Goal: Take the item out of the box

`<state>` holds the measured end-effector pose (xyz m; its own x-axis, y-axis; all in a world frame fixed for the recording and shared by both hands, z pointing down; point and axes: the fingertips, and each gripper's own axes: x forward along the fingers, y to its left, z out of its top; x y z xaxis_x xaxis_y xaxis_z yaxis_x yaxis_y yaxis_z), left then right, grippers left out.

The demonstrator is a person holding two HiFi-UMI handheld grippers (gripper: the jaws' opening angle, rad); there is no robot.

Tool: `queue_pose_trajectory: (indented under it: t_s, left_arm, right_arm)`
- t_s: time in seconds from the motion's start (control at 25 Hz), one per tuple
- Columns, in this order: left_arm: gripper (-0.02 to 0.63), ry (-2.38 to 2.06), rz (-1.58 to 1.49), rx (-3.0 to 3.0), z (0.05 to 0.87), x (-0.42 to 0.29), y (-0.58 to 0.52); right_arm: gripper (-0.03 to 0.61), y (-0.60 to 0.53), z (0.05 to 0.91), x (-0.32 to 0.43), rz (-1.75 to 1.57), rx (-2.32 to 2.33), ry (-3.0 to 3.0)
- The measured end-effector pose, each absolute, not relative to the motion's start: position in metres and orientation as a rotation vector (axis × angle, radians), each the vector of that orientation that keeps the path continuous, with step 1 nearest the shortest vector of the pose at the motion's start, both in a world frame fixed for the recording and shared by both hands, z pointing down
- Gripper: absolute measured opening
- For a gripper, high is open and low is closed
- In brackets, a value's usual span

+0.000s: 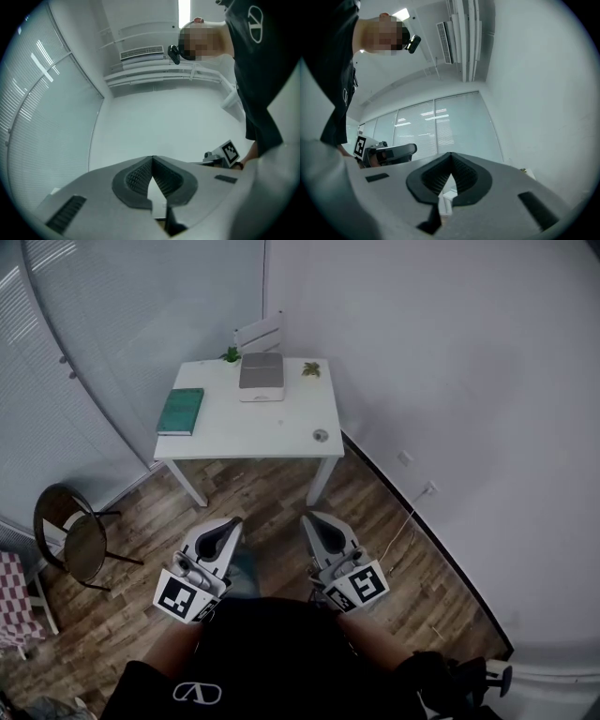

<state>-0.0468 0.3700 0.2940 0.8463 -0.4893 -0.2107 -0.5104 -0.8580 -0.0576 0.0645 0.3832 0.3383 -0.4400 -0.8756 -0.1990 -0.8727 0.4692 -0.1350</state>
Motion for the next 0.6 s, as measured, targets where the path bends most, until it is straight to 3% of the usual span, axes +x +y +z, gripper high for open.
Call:
queue_pose_trajectory:
  t_s: [0.6]
  left_arm:
    - [0.005,0.680,0.342,-2.969,0.291,-0.043,0.152]
  right_arm:
    - [0.003,0.183,0.340,0.053,-0.021,-1.581,2.491]
